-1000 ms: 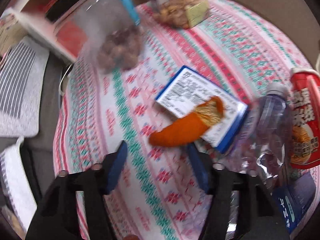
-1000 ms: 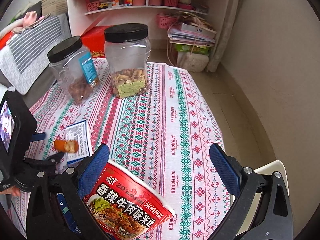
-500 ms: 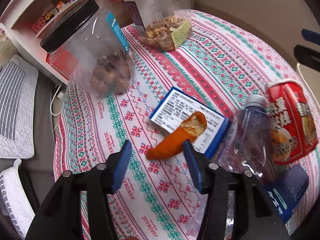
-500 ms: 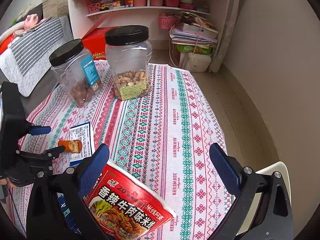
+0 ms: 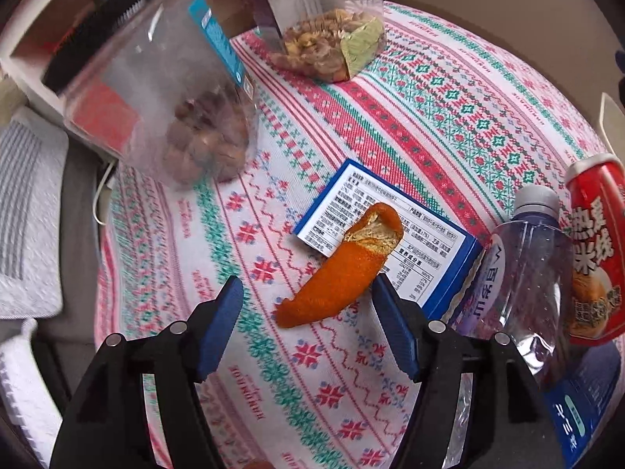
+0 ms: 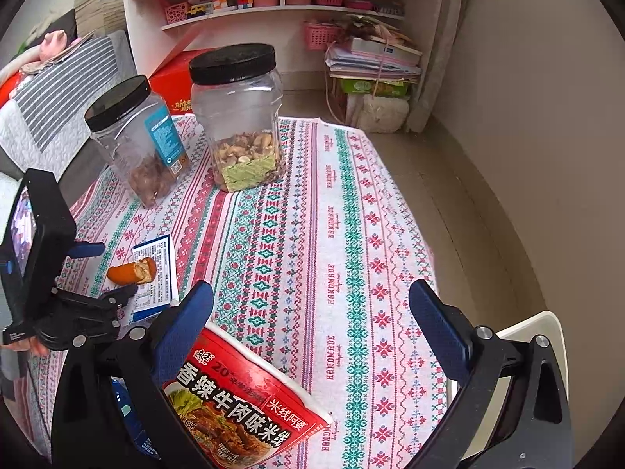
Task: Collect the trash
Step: 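Grasp the orange sausage with the left gripper while the right grasps the blue-white box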
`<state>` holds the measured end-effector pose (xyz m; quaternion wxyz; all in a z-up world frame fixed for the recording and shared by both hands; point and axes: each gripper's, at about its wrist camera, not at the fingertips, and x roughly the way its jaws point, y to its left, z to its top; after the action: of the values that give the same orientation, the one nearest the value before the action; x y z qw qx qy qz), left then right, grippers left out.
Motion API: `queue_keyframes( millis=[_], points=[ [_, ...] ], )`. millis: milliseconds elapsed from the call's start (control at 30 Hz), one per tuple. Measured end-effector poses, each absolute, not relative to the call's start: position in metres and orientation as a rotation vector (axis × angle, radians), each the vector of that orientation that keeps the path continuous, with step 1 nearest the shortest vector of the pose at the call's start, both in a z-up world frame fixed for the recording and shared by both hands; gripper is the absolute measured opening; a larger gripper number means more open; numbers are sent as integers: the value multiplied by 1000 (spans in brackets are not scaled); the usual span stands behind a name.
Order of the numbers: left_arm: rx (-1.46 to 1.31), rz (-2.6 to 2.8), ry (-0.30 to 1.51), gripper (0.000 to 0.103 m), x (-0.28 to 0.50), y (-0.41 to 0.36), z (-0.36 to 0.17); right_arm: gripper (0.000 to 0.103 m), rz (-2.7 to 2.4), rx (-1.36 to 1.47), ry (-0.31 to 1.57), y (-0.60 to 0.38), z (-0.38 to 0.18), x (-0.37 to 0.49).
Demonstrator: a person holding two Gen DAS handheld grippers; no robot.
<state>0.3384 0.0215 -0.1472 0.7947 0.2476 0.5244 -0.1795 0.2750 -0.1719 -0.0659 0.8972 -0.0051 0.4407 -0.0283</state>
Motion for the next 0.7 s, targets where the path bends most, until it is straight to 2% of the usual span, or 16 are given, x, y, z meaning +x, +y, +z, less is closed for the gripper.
queue_keyframes(
  millis=[33,67,133,433,700],
  points=[
    [497,-395,1142,54,340,24,-148,96,-50,-6,921,-171,-67,277],
    [431,-410,1172,38,343,29,-149,96,-44,-1,926,-170,-68,279],
    [361,-386,1205,21,345,37,-150,96,-28,22,938,-168,-69,283],
    [121,-258,1148,16,332,93,-111,96,68,14,1042,-112,-76,325],
    [0,-154,1051,15,317,132,-61,96,124,-118,1224,-28,-116,367]
  ],
)
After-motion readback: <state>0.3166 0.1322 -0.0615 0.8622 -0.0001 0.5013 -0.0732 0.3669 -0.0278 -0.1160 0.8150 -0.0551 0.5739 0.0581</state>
